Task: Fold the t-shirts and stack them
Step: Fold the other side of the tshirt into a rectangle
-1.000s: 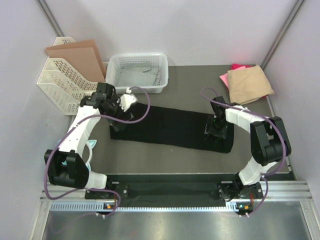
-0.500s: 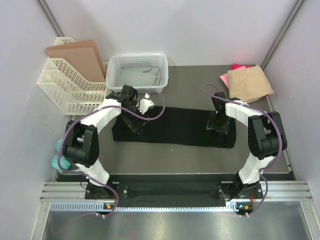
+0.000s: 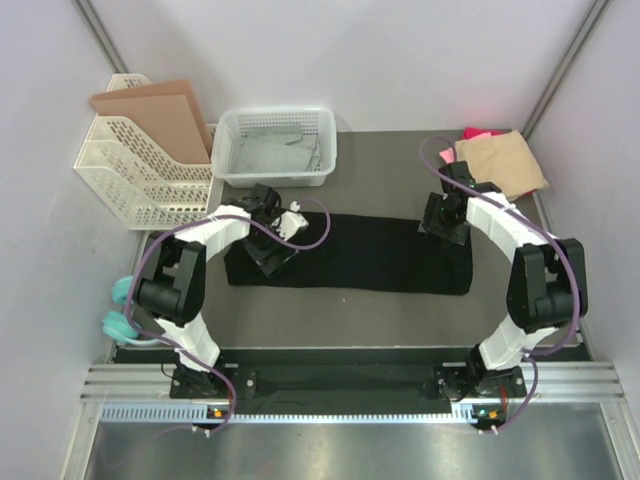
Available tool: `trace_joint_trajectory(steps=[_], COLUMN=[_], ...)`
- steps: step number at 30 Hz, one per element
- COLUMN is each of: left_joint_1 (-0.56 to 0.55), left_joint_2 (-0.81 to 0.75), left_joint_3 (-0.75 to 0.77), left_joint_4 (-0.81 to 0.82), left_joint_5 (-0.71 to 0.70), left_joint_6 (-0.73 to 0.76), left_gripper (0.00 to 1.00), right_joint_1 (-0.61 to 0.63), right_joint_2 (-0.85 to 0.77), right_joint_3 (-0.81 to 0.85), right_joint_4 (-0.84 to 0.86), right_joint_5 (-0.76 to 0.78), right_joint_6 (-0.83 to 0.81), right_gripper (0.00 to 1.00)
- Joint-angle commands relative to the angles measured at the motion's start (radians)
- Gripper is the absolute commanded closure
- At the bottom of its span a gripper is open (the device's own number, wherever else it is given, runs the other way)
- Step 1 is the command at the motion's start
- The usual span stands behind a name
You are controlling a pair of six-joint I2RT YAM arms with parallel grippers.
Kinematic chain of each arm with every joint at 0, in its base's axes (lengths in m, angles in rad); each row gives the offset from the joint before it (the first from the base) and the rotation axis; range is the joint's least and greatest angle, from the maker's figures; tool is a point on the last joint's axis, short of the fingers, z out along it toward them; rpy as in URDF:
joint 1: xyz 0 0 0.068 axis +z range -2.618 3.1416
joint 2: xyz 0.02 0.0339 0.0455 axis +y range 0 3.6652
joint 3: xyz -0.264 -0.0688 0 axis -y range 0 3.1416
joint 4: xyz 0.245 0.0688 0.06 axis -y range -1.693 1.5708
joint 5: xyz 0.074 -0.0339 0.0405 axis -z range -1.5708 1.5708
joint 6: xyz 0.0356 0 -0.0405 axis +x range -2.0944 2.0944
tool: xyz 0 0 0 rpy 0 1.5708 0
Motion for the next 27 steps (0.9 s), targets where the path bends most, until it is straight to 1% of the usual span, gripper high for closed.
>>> trace_joint_trajectory(steps=[1,5,7,10,13,16,18,21,24,27], left_joint_1=[0.000,0.000,0.005,0.025,0.040,0.046,0.046,0.048,0.057,0.079], left_joint_2=[-0.032,-0.029,-0.025,-0.009,0.006,-0.031,-0.049,-0.077,-0.101,-0.117], left_joint_3=[-0.019,-0.032,-0.046,-0.086,-0.121,-0.144,-0.157,-0.177,-0.215,-0.253], left_joint_4=[0.026,0.029,0.034,0.048,0.063,0.048,0.042,0.039,0.058,0.080], left_joint_5=[-0.061,-0.087,-0.123,-0.159,-0.217,-0.209,-0.209,-0.216,-0.240,-0.266], left_joint_6=[0.013,0.020,0.028,0.071,0.096,0.109,0.114,0.119,0.142,0.168], left_gripper=[0.01,0.01,0.01,0.01,0.01,0.01,0.01,0.01,0.01,0.01], right_joint_1=[-0.009,-0.040,-0.072,-0.129,-0.170,-0.173,-0.170,-0.169,-0.173,-0.210], right_joint_2=[0.057,0.075,0.081,0.097,0.121,0.127,0.097,0.039,-0.027,-0.081], right_joint_3=[-0.018,-0.060,-0.069,-0.078,-0.074,-0.058,-0.052,-0.032,-0.031,-0.078], right_joint_4=[0.042,0.058,0.056,0.065,0.073,0.073,0.076,0.053,0.013,0.006], right_joint_5=[-0.060,-0.044,-0.008,0.005,0.006,-0.031,-0.060,-0.054,0.041,0.065], right_joint_6=[0.005,0.005,0.001,-0.007,-0.006,-0.004,0.001,-0.001,0.008,0.028], right_gripper=[0.38,0.39,0.39,0.39,0.39,0.39,0.39,0.37,0.35,0.33])
